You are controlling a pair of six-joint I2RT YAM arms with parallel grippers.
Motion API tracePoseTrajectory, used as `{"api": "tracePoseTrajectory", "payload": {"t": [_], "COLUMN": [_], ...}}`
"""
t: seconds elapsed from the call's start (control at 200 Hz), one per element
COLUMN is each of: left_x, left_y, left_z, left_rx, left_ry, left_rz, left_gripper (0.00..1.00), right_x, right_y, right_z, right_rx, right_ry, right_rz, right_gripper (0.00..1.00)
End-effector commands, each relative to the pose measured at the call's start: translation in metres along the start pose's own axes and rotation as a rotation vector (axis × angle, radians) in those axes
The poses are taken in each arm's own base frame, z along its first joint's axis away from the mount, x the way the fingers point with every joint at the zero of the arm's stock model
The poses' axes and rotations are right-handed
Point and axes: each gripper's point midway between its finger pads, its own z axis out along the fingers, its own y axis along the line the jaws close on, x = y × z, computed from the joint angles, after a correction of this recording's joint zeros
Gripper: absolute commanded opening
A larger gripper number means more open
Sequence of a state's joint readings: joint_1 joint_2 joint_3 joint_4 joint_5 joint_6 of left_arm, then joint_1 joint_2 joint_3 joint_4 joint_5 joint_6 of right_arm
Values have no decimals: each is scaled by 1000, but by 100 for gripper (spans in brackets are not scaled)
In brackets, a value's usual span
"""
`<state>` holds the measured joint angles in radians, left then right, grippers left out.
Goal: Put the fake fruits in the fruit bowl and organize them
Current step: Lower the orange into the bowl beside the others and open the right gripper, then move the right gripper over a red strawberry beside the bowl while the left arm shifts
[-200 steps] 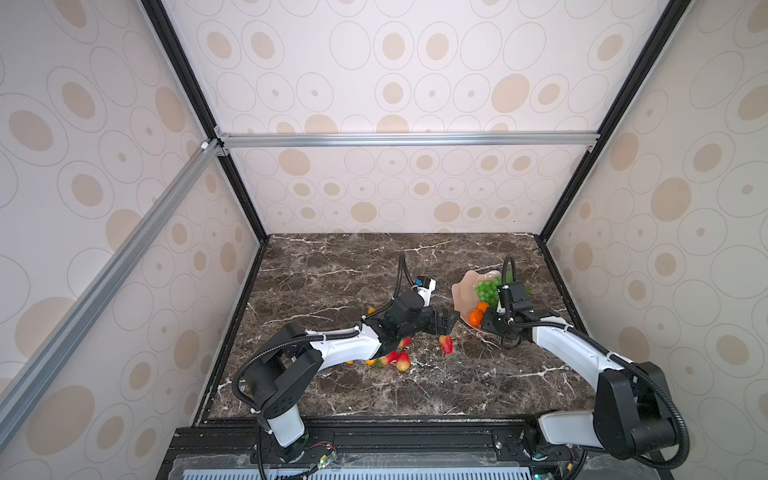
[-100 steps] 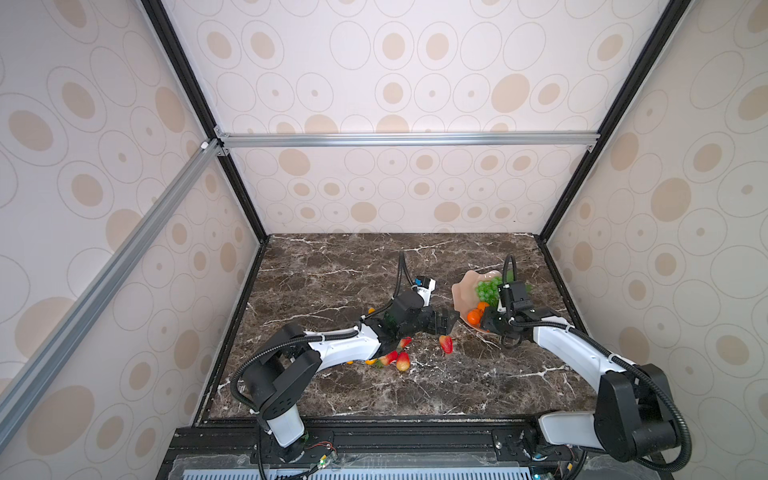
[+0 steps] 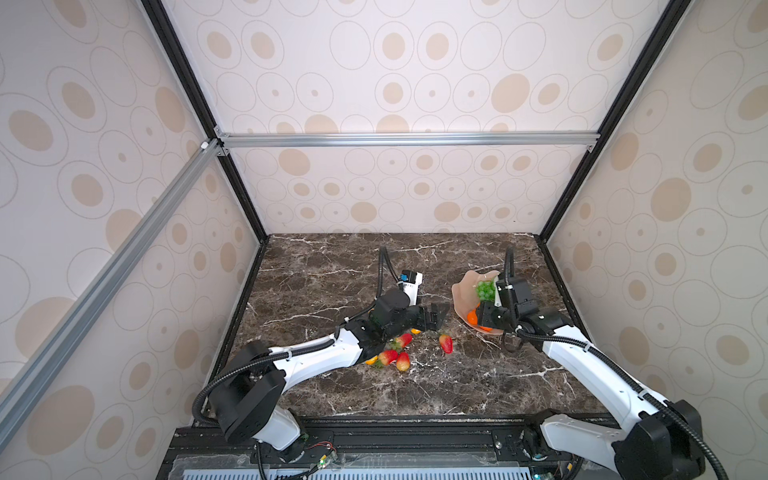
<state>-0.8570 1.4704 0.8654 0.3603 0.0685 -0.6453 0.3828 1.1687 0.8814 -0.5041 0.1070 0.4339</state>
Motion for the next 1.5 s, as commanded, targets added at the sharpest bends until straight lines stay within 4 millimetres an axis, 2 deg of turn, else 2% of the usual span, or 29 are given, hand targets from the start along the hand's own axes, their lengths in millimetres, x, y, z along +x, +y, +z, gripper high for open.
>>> {"api": "tracePoseTrajectory", "payload": {"t": [0.0,0.175,0.285,0.4,0.685,0.98,1.37,1.495], "left_x": [-1,9,15,19,21,23,28,28], "left_y": [20,37,49,56,66,75,51,49], "left_z": [-13,-28,-36,-41,-47,-51,-32,-30], "left_rx": [-48,-54,-58,-64,-83,-92,-8,-3], "left_ry": [-13,-1,1,-1,-11,-11,69,71], "left_rz": [-12,-46,-84,-99,-119,-138,-17,-18], "left_gripper": [99,99,99,99,99,99,99,99], "right_x": [11,38,56,65,55,54,64,65], "right_y": [21,55,68,76,70,71,70,71], "right_z": [1,12,23,36,65,79,96,99], "right_rx": [-15,-65,-78,-62,92,146,141,132], "right_ry": [58,164,230,272,304,356,416,426], "right_rz": [-123,-250,-297,-335,-337,-352,-323,-314], "right_gripper": [55,54,54,54,51,42,38,37]}}
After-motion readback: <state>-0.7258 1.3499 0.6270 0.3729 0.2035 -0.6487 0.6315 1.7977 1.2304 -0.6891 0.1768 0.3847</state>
